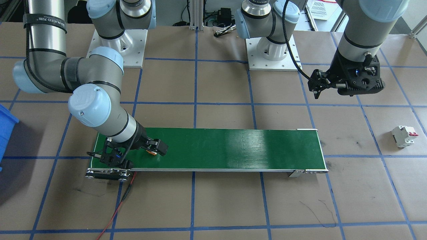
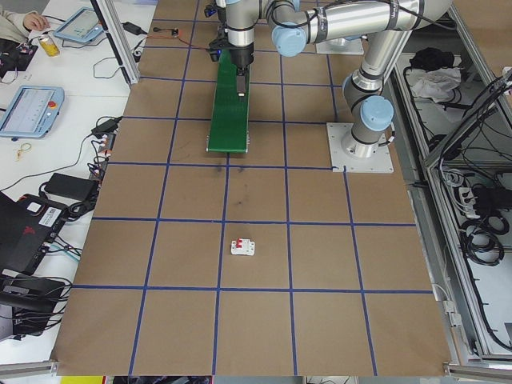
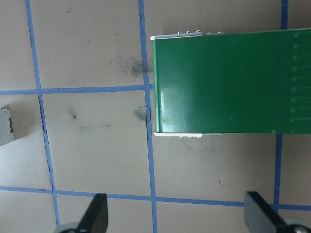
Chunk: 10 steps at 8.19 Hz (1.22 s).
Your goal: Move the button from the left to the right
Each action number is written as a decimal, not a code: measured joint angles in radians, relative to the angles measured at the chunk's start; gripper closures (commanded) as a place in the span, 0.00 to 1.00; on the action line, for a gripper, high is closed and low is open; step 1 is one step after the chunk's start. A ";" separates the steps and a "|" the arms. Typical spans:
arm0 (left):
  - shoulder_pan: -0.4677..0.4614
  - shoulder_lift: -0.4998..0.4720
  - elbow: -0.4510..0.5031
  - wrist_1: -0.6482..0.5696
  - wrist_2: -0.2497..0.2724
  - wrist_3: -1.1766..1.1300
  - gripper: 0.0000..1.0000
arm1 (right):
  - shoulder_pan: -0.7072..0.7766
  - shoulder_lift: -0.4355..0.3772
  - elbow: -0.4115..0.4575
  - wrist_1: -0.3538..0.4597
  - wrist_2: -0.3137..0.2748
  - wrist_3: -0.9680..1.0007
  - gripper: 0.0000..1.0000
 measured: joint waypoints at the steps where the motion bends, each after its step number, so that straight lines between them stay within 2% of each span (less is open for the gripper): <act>1: -0.001 -0.002 0.000 0.000 -0.007 -0.003 0.00 | 0.000 0.008 0.008 0.002 -0.045 -0.005 0.45; 2: -0.002 -0.010 0.001 0.001 -0.034 -0.006 0.00 | -0.001 0.013 0.016 0.004 -0.072 -0.025 0.63; 3: -0.002 -0.017 0.002 0.002 -0.081 -0.014 0.00 | -0.002 0.014 0.019 0.011 -0.089 -0.053 0.92; 4: -0.003 -0.021 0.002 0.003 -0.132 -0.026 0.00 | -0.003 0.011 0.017 0.015 -0.102 -0.080 1.00; 7: -0.004 -0.024 0.004 0.003 -0.186 -0.039 0.00 | -0.070 -0.023 -0.015 0.050 -0.230 -0.246 1.00; 10: -0.006 -0.027 0.007 0.004 -0.191 -0.040 0.00 | -0.289 -0.086 -0.122 0.190 -0.285 -0.653 1.00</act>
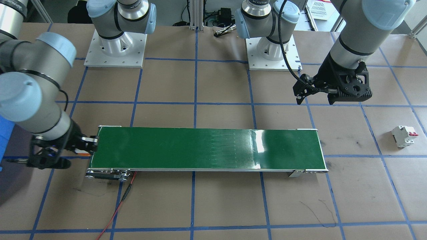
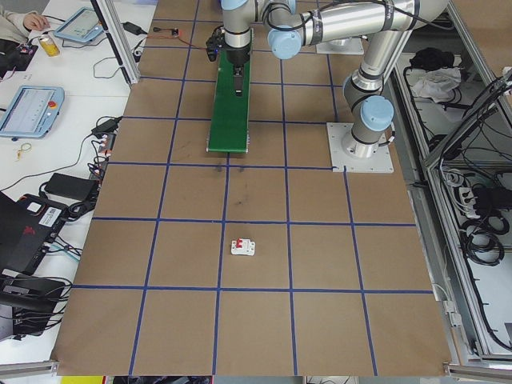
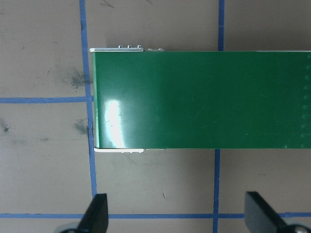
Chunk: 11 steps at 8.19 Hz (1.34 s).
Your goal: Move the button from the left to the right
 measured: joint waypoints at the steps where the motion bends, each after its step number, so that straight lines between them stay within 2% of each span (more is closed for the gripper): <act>1: -0.005 -0.001 0.003 0.001 -0.002 -0.004 0.00 | -0.088 -0.019 -0.017 0.014 -0.018 -0.172 1.00; 3: -0.061 -0.002 0.006 0.002 -0.003 -0.067 0.00 | -0.258 -0.029 -0.030 0.001 -0.033 -0.492 0.99; 4: -0.091 -0.004 0.006 0.002 -0.002 -0.096 0.00 | -0.334 -0.026 -0.031 -0.036 -0.034 -0.618 0.99; 6: -0.119 -0.004 0.006 0.003 -0.003 -0.114 0.00 | -0.460 0.026 -0.031 -0.125 -0.029 -0.824 0.98; 8: -0.125 -0.004 -0.001 0.030 -0.004 -0.113 0.00 | -0.522 0.106 -0.018 -0.201 -0.017 -0.923 0.92; 10: -0.129 0.003 -0.004 0.051 -0.003 -0.110 0.00 | -0.535 0.188 0.006 -0.266 -0.021 -0.971 0.78; 11: -0.130 0.007 -0.004 0.055 -0.001 -0.105 0.00 | -0.542 0.211 0.027 -0.312 -0.022 -1.004 0.58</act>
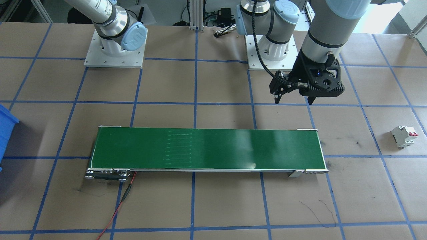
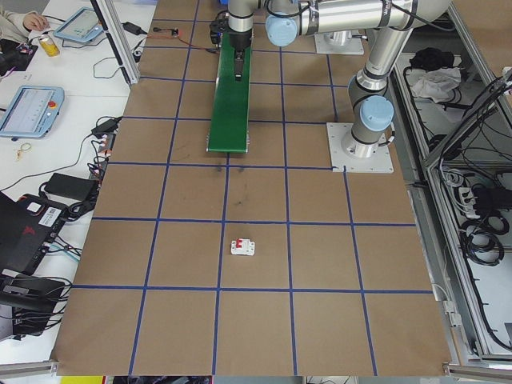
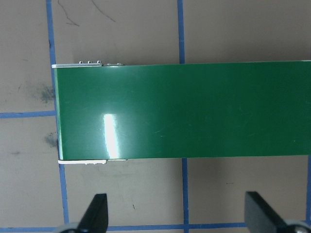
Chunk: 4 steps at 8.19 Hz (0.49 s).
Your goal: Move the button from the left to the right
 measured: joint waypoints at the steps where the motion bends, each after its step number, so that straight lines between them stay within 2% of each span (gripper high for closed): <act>1: -0.001 0.005 0.000 0.002 0.001 0.005 0.00 | -0.014 0.016 0.017 -0.033 0.008 -0.024 0.26; 2: -0.001 0.011 0.000 0.003 0.000 0.008 0.00 | -0.025 0.023 0.025 -0.050 0.017 -0.039 0.00; 4: -0.002 0.020 0.000 0.003 -0.002 0.010 0.00 | -0.034 0.014 0.029 -0.059 0.021 -0.081 0.00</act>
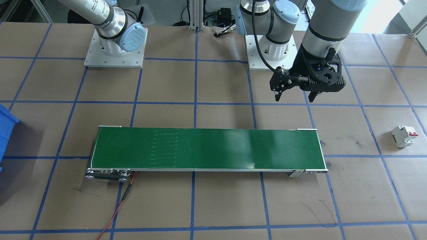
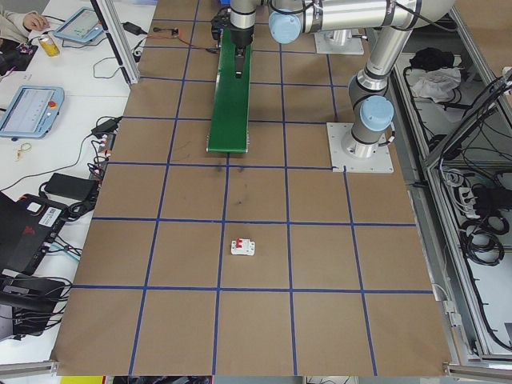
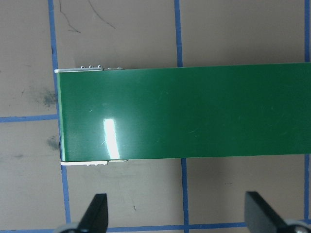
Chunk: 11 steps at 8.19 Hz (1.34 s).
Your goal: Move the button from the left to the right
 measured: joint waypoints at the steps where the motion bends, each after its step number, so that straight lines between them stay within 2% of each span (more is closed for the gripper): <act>1: 0.000 0.007 -0.001 0.000 0.000 0.000 0.00 | -0.002 -0.022 0.000 0.002 -0.005 -0.016 0.00; 3: 0.001 0.006 -0.001 0.002 0.000 -0.001 0.00 | -0.002 -0.103 -0.008 0.037 -0.004 -0.026 0.00; 4: 0.002 -0.002 -0.002 0.015 0.001 -0.001 0.00 | -0.002 -0.174 -0.013 0.099 -0.001 -0.020 0.00; 6: 0.005 -0.021 -0.002 0.052 0.000 0.000 0.00 | 0.007 -0.335 -0.016 0.279 0.014 0.047 0.00; 8: 0.006 -0.017 -0.002 0.062 0.001 0.001 0.00 | 0.091 -0.465 -0.021 0.464 0.054 0.268 0.00; 11: 0.005 -0.023 -0.004 0.065 0.002 0.000 0.00 | 0.345 -0.537 -0.061 0.619 0.035 0.677 0.00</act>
